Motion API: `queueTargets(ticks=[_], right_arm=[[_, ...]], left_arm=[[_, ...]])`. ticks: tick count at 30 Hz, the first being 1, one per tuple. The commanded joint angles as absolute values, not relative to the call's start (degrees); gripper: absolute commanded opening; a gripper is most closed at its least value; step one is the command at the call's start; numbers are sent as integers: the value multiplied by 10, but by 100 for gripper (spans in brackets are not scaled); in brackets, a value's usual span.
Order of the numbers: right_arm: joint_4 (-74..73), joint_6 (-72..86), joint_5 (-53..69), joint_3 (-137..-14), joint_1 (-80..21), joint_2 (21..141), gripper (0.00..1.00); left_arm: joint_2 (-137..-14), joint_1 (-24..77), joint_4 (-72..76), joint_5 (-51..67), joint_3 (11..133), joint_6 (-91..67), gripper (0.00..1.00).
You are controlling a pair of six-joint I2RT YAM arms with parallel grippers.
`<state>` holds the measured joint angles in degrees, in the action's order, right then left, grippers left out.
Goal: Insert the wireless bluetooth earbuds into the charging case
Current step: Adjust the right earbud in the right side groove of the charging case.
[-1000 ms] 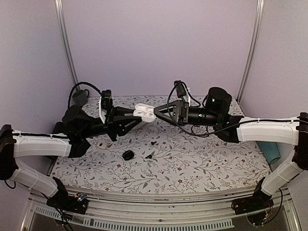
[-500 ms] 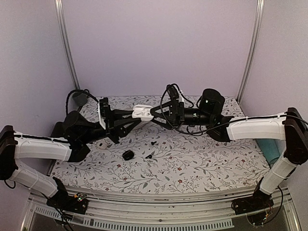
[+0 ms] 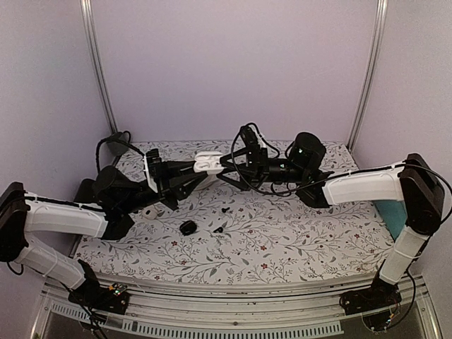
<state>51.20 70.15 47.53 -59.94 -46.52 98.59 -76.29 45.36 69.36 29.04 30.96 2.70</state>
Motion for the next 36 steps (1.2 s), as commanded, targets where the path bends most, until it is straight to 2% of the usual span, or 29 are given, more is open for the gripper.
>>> queueTargets(ticks=[1,17,30,36], right_arm=[[570,751,497,-616,-459,1018,79],[624,804,511,-627,-458,1042,63],[640,831,505,-624,-458,1054,42],[642,833,503,-616,-457,1055,27]], left_arm=[[-773,462,714,277,310,55,0],[-808,461,742,243,320,45,0],[-806,461,754,257,318,36,0],[-807,461,761,249,319,31,0]])
